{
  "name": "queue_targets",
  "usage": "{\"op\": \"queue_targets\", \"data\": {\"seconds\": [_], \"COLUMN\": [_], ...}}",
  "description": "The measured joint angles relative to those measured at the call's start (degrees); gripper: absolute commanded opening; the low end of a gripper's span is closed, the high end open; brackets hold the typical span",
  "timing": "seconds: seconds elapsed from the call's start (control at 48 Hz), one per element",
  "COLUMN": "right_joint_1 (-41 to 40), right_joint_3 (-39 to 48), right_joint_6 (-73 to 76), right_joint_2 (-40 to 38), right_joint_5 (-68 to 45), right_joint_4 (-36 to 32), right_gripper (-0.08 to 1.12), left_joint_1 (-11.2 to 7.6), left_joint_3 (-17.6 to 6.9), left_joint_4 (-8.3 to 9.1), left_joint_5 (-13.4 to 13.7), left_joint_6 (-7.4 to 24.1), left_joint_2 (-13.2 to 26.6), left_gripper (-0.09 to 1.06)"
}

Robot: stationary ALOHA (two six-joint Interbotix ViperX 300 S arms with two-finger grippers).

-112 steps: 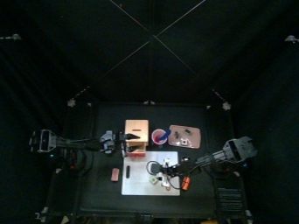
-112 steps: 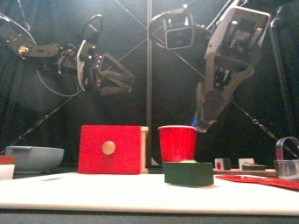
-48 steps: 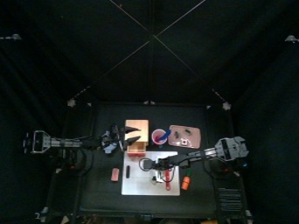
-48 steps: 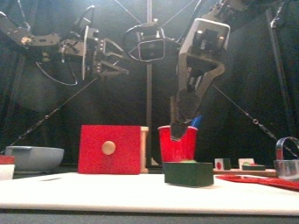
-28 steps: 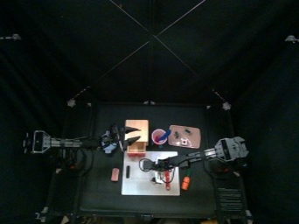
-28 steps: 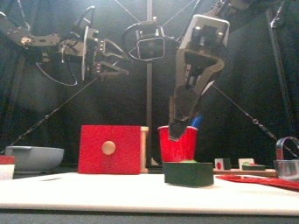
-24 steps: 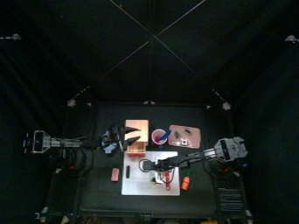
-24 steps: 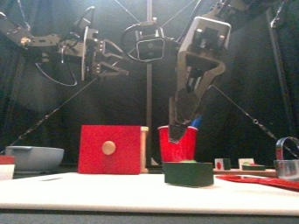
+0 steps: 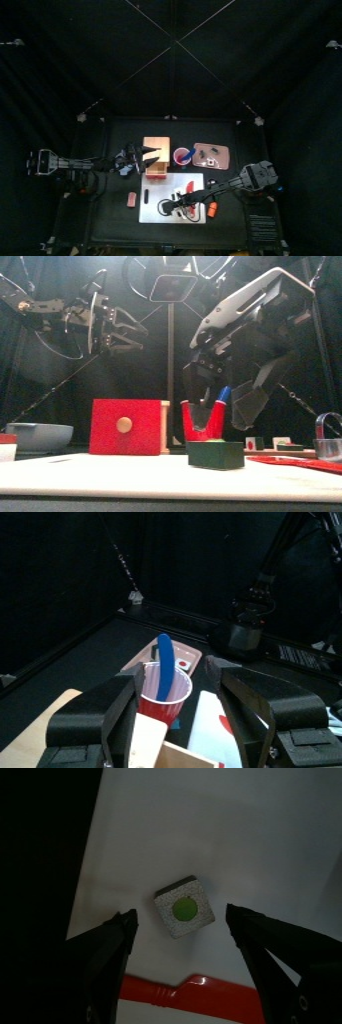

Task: Place sushi on board then cut the sushi with the knife then place the pieces on the plate
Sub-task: Place the 4 sushi pieces on the plate

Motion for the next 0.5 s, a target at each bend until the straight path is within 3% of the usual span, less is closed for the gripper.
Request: {"op": "queue_targets", "data": {"seconds": [0.333, 0.5], "right_joint_1": [-0.09, 0.18], "right_joint_3": [-0.09, -0.26], "right_joint_6": [-0.09, 0.00], "right_joint_2": [1.85, 2.37], "right_joint_5": [0.35, 0.53], "right_joint_4": [-0.70, -0.79], "right_gripper": [0.98, 0.84], "left_joint_1": [-0.09, 0.00], "left_joint_3": [0.35, 0.70], "left_joint_4": [-0.09, -0.09], "left_joint_5": [0.00, 0.00], "left_joint_6": [0.00, 0.00], "left_joint_2": [-0.09, -0.09], "left_gripper": [0.88, 0.88]}}
